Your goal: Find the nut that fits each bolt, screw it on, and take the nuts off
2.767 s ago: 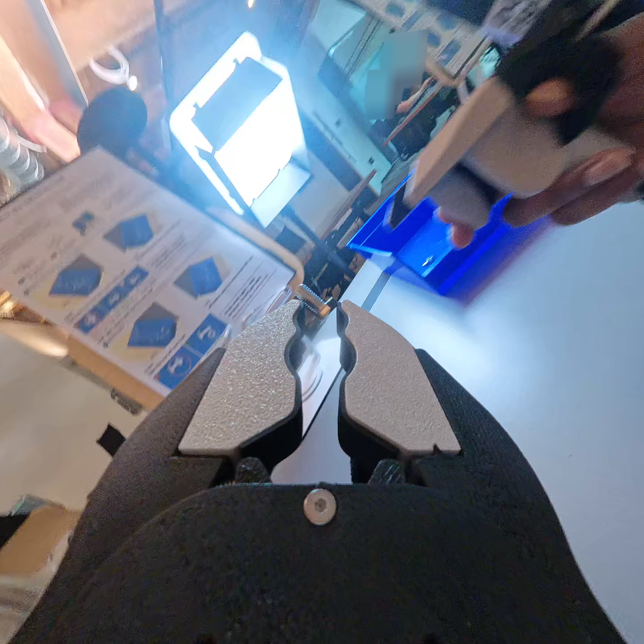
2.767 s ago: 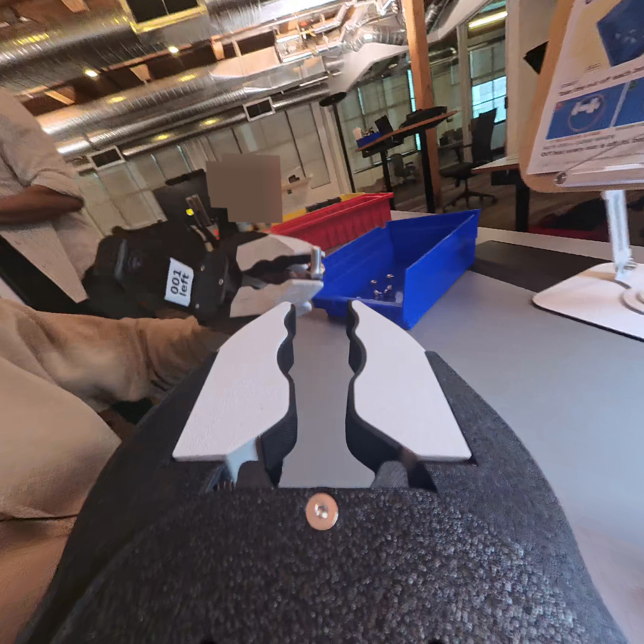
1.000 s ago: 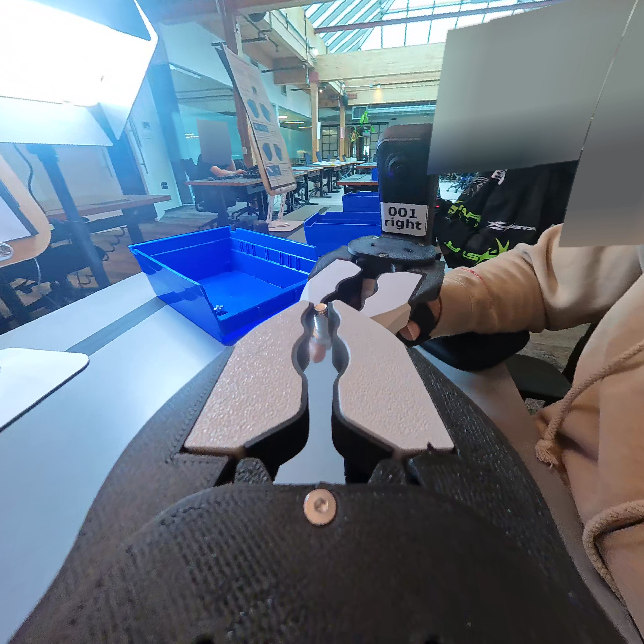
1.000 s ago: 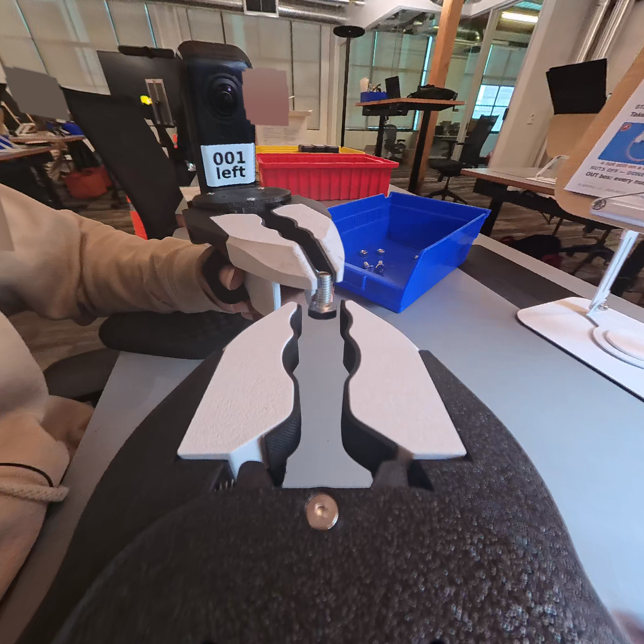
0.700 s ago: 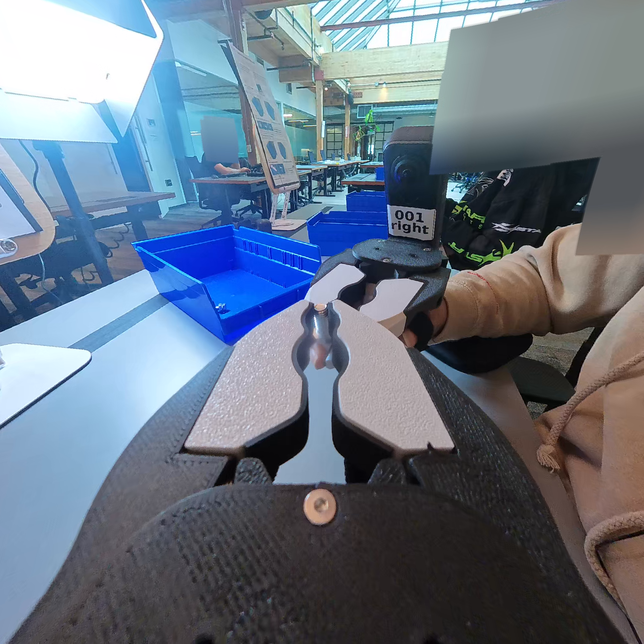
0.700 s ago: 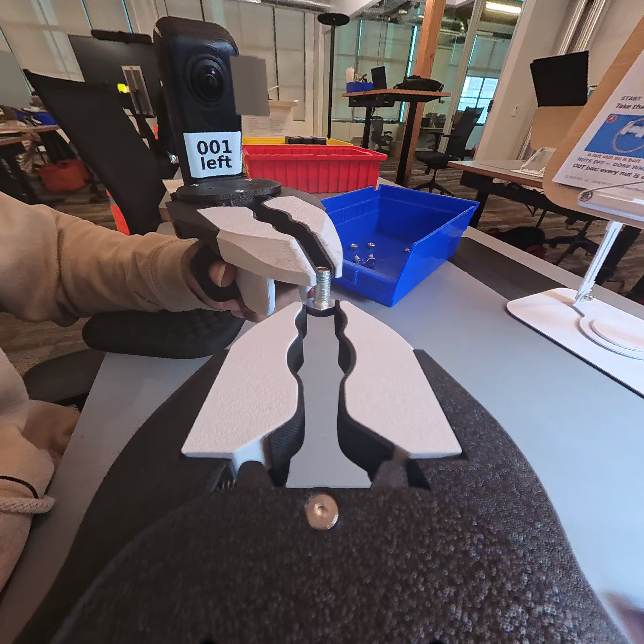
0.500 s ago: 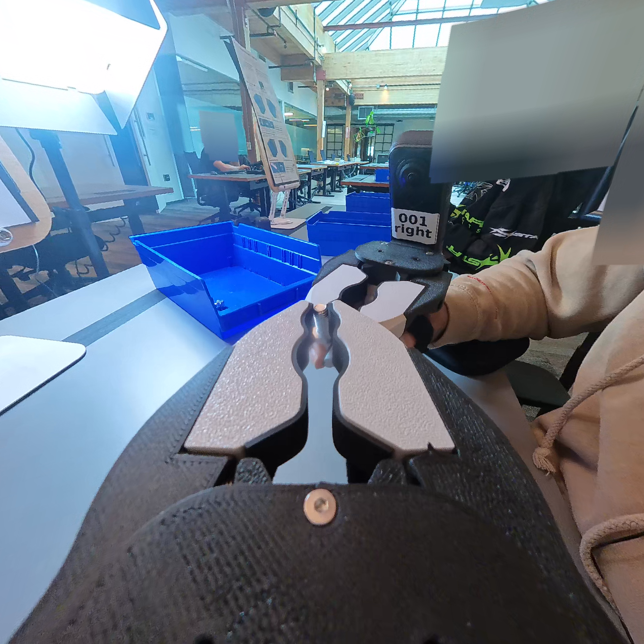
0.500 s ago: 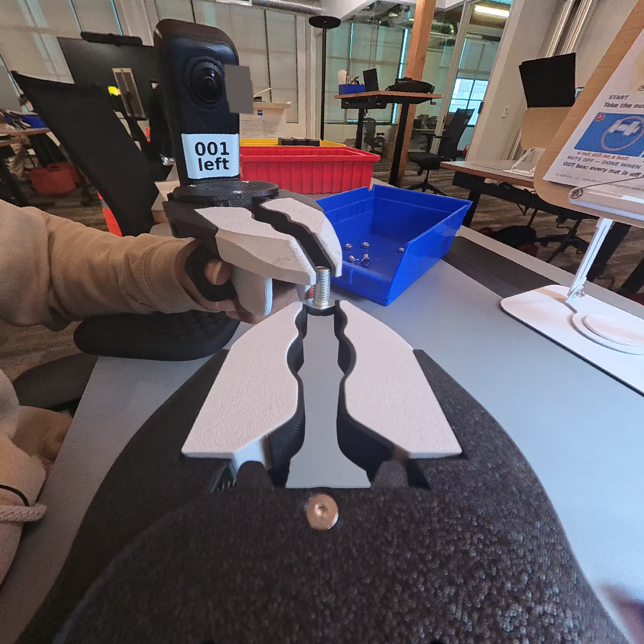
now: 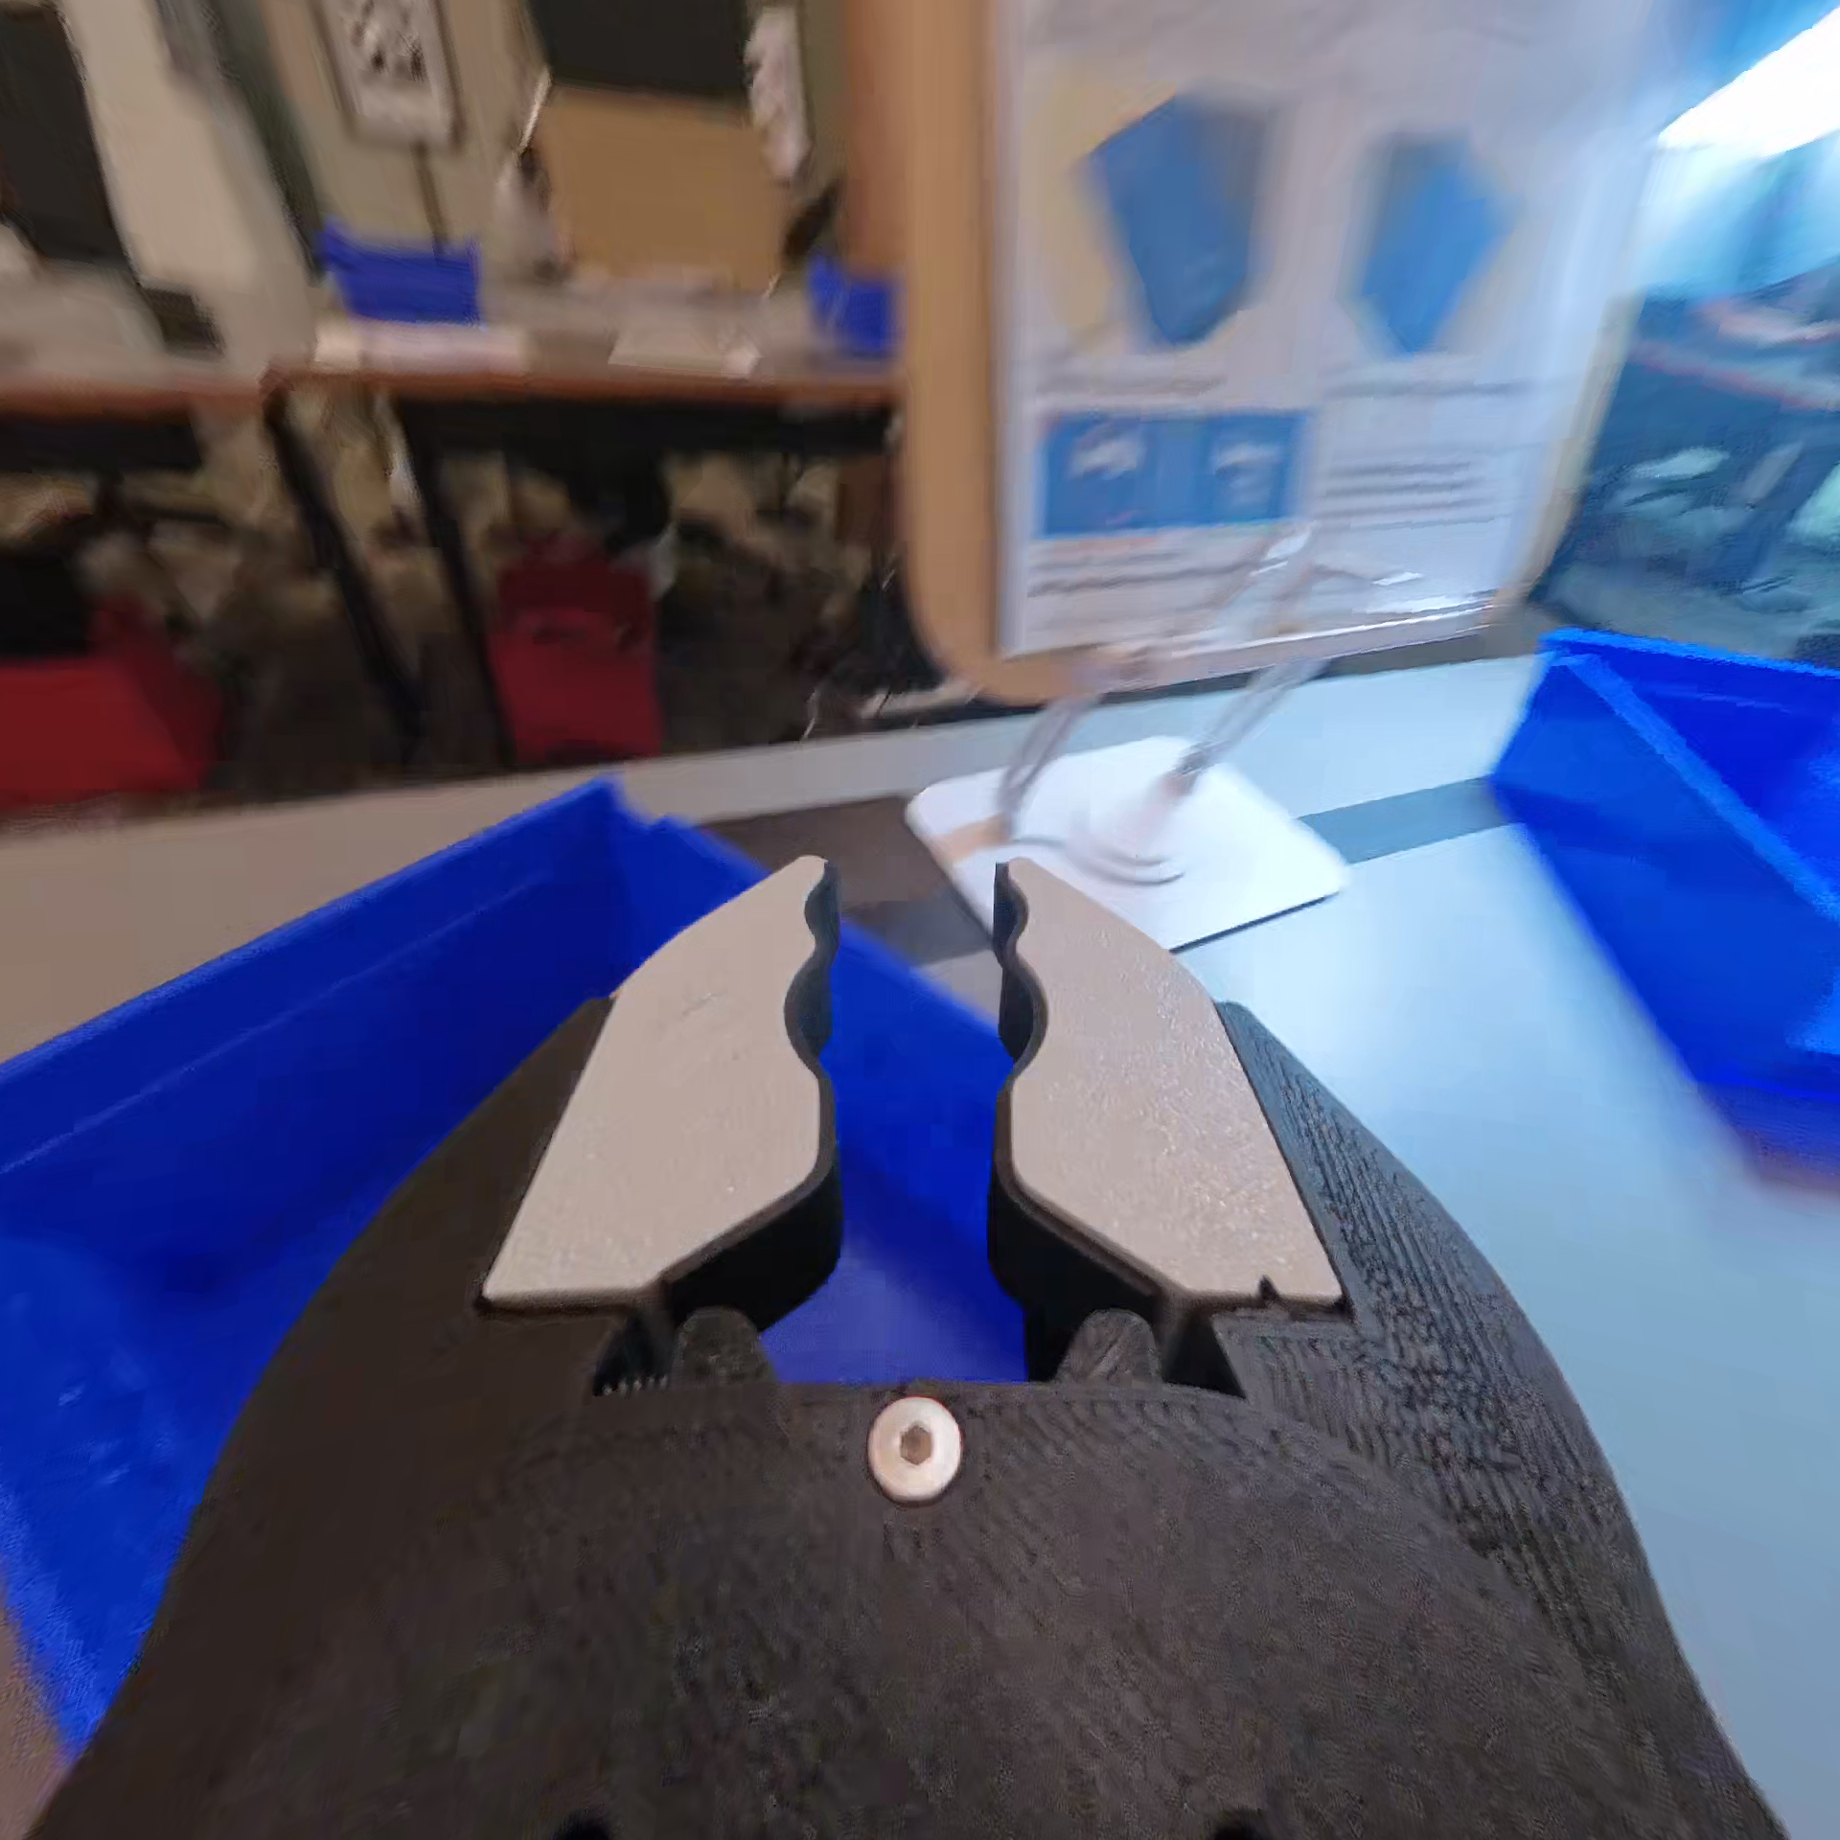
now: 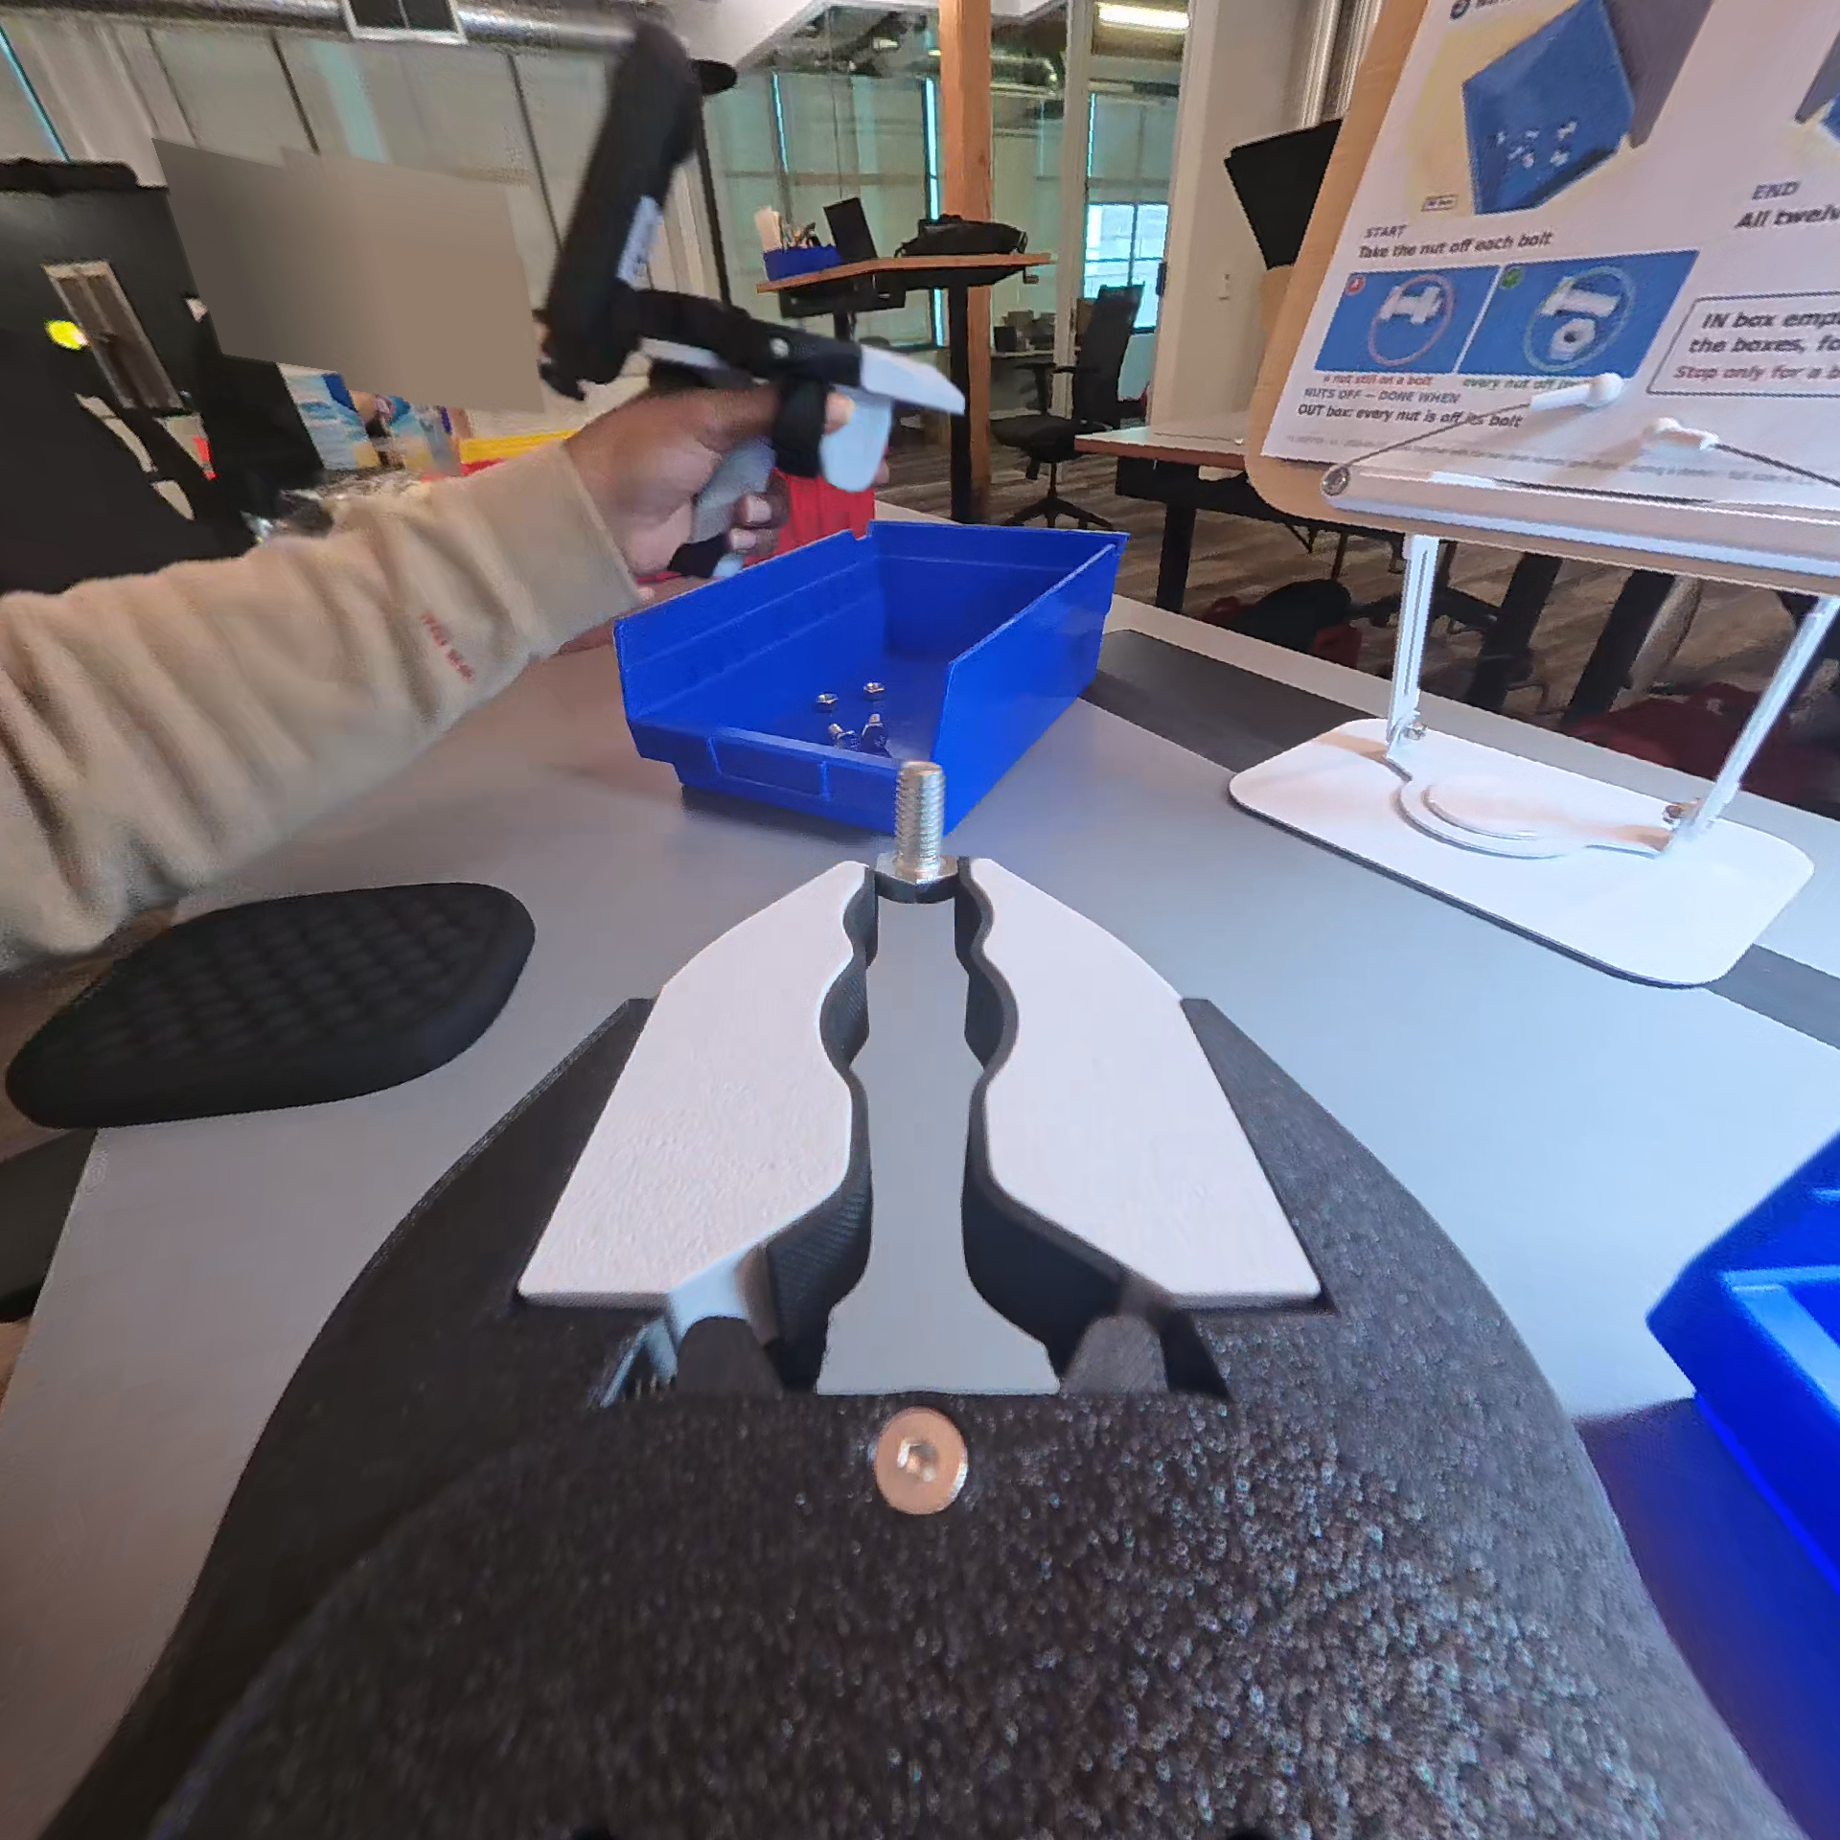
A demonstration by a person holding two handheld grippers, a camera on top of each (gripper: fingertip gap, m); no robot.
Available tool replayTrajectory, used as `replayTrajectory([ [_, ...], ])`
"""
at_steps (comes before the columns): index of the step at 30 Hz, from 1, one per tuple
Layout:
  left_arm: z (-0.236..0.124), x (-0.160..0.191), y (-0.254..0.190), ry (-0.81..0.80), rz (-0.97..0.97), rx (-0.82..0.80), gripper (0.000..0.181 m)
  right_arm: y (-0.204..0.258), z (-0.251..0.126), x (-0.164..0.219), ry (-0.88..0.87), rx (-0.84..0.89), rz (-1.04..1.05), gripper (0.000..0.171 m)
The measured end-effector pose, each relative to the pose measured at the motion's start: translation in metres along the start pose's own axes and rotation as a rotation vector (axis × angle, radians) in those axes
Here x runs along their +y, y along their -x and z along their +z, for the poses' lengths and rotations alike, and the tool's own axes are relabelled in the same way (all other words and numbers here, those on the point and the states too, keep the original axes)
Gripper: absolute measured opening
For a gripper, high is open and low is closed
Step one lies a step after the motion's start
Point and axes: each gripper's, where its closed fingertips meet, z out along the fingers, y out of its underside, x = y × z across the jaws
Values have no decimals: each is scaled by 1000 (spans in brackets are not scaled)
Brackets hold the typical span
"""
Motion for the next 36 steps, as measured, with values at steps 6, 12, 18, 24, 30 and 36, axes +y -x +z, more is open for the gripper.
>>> replayTrajectory([
  [6,51,78,101,404,-196,-213,28,-6,-1,6,12,7,12,14],
  [12,66,143,118,667,-241,-276,32,-11,-4,9,21,6,31,14],
  [18,68,166,126,741,-250,-303,28,-13,-6,12,31,-9,46,14],
  [24,66,168,127,759,-226,-312,20,-14,-5,15,43,-16,50,14],
  [30,65,167,128,772,-162,-312,15,-12,-4,16,47,-14,36,14],
  [36,65,100,78,634,3,-151,15,-15,-5,18,30,-7,55,14],
])
